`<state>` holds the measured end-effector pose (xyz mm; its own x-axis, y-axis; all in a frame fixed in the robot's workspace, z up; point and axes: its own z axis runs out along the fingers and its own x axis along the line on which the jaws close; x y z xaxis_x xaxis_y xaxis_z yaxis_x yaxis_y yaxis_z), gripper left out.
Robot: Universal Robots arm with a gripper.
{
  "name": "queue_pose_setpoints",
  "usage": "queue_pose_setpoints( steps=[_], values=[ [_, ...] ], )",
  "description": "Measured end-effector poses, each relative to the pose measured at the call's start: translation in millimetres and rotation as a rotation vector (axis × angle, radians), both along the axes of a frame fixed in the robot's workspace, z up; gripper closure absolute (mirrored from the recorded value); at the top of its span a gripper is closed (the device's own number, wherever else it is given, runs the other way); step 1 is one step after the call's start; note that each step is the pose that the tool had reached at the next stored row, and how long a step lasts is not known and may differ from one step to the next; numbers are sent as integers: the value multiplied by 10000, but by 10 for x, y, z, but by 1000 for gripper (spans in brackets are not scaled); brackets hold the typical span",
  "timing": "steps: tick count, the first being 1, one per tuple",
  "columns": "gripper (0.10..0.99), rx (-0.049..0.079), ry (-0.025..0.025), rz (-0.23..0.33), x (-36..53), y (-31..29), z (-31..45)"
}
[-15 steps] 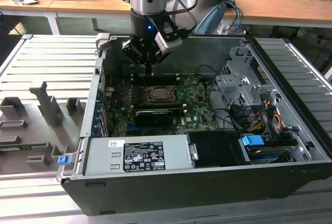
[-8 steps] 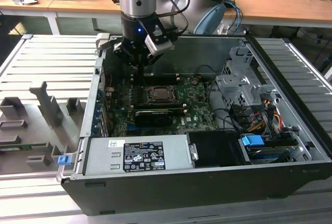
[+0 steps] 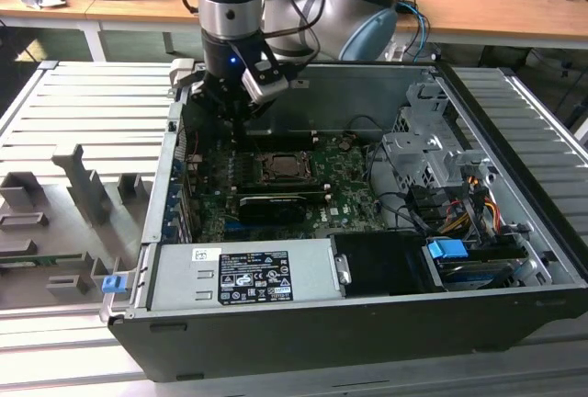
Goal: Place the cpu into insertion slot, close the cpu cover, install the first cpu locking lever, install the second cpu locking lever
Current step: 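Install the first cpu locking lever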
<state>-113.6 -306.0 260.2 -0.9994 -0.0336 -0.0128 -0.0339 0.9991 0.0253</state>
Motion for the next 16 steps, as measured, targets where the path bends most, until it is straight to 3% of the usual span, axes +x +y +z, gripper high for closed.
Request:
queue_pose_setpoints(
  steps=[4, 7, 16],
  values=[
    [980, 0, 0, 1, -2, 78, -14],
    [980, 1, -1, 12, -1, 182, -30],
    [980, 1, -1, 14, 103, 198, -34]
  ],
)
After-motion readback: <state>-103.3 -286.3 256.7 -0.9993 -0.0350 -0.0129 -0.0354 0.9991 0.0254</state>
